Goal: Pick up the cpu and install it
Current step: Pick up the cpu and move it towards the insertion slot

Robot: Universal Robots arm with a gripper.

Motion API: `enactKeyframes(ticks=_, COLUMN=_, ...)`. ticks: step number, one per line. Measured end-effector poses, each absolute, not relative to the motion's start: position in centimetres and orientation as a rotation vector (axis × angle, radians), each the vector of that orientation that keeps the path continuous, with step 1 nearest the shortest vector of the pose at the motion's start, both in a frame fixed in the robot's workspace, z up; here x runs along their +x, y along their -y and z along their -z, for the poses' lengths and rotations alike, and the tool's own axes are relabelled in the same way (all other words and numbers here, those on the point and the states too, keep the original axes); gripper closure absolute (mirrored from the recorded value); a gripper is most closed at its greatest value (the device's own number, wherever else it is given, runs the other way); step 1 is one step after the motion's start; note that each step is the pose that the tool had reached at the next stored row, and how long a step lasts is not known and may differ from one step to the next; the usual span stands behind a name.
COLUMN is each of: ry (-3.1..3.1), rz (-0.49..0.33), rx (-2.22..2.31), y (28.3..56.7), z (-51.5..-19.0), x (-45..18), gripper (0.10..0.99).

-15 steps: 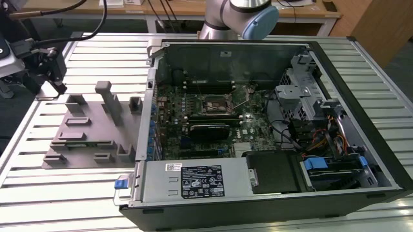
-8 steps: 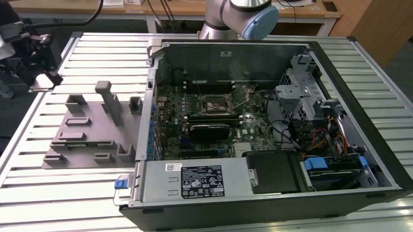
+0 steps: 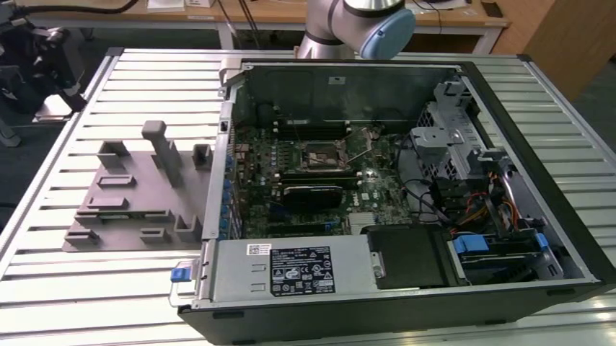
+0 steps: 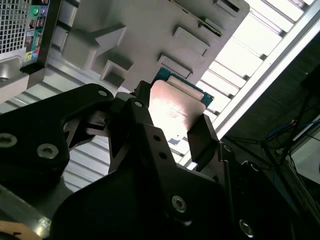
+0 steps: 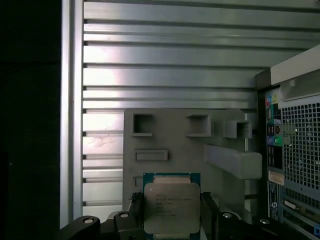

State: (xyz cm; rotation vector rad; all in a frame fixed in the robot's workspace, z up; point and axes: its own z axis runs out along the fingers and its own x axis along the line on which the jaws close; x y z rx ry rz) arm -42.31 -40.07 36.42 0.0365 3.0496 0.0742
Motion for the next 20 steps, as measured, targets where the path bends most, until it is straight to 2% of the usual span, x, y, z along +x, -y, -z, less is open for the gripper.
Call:
enactKeyframes(ticks=6, ry=-3.037, rz=-0.074, rx=0.036, y=40.0, z=-38.0, x=-42.3, gripper=0.545)
enactKeyframes(ticks=20, ry=-3.038, rz=-0.074, rx=0.036, y=40.0, z=-38.1, x=-40.7, gripper=0.545)
